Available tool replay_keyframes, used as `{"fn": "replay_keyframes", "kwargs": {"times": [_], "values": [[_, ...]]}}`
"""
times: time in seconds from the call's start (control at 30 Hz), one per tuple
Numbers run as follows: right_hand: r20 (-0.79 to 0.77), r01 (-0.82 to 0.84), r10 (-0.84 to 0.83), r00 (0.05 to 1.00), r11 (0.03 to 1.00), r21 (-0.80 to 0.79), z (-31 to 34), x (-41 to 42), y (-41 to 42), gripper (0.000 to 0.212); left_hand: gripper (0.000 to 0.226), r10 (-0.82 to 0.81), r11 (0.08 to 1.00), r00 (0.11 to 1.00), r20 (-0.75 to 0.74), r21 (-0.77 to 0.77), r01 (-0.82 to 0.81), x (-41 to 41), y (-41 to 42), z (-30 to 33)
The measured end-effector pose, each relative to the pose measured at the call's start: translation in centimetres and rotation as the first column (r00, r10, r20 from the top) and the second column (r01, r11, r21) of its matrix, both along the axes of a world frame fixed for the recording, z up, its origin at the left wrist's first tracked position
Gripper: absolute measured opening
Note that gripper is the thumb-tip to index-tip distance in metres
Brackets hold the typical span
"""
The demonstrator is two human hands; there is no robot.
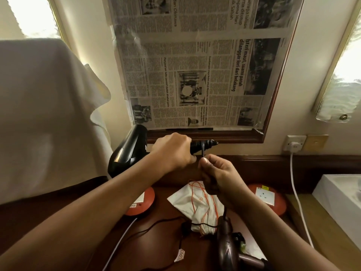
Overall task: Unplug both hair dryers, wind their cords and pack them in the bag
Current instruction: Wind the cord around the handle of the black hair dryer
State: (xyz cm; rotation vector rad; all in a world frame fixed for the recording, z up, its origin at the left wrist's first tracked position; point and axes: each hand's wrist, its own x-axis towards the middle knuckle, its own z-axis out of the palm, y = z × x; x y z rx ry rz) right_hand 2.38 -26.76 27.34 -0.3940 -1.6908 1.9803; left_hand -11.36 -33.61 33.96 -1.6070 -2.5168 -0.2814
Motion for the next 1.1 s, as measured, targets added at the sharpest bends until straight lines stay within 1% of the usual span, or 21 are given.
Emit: {"fn": "replay_keyframes", "kwargs": {"times": [0.03,0.07,0.2,0.3,0.37,0.4,0.47,0.53,0.7,0.83,0.97,1.03,1.1], "values": [[-0.024,-0.071,0.069,0.997,0.994,-0.08,-0.2,0.2,0.1,0.022,0.031,-0.003,1.0,1.0,-0.004,0.001,0.003,0.0,0.0,0.0],[-0.041,-0.125,0.121,0.992,0.985,-0.122,-0.4,0.3,0.2,0.024,0.03,-0.008,1.0,1.0,0.001,0.004,0.008,0.1,0.0,0.0],[-0.101,-0.251,0.234,0.967,0.945,-0.209,-1.2,0.3,0.9,0.028,0.022,-0.04,0.999,0.999,0.028,0.012,0.04,0.1,-0.1,0.4],[-0.206,-0.351,0.304,0.93,0.901,-0.254,-1.7,0.1,1.2,0.022,0.017,-0.056,0.998,0.998,0.026,0.018,0.055,0.3,-0.3,0.8],[-0.247,-0.374,0.312,0.917,0.888,-0.267,-2.1,-0.1,1.4,0.021,0.017,-0.062,0.998,0.997,0.041,0.028,0.061,0.3,-0.4,1.2],[-0.237,-0.366,0.311,0.92,0.898,-0.244,-2.1,-0.2,1.6,0.021,0.017,-0.068,0.997,0.997,0.047,0.03,0.067,0.3,-0.6,1.3],[-0.167,-0.334,0.309,0.936,0.931,-0.148,-2.1,-0.4,1.9,0.02,0.018,-0.094,0.995,0.994,0.054,0.034,0.092,0.3,-0.8,1.4],[-0.094,-0.321,0.313,0.945,0.944,-0.075,-1.8,-0.5,2.3,0.024,0.018,-0.124,0.992,0.991,0.057,0.037,0.122,0.3,-1.0,1.6],[0.024,-0.271,0.271,0.962,0.961,0.046,-1.0,-1.0,3.4,0.035,0.022,-0.158,0.986,0.986,0.051,0.065,0.154,0.2,-1.5,1.9],[0.06,-0.257,0.252,0.966,0.963,0.084,-0.4,-1.4,4.0,0.036,0.02,-0.163,0.986,0.986,0.035,0.05,0.161,0.2,-1.9,2.2],[0.091,-0.256,0.249,0.964,0.963,0.079,0.0,-1.7,4.7,0.024,0.03,-0.153,0.988,0.988,0.004,0.023,0.153,0.4,-2.0,2.1],[0.176,-0.214,0.195,0.965,0.972,0.095,0.5,-1.9,5.0,0.028,0.028,-0.151,0.989,0.988,-0.016,-0.002,0.151,0.6,-2.1,2.1],[0.287,-0.149,0.074,0.955,0.957,0.248,1.4,-1.8,5.7,0.032,0.023,-0.152,0.988,0.988,-0.001,-0.019,0.152,0.8,-2.2,2.2]]}}
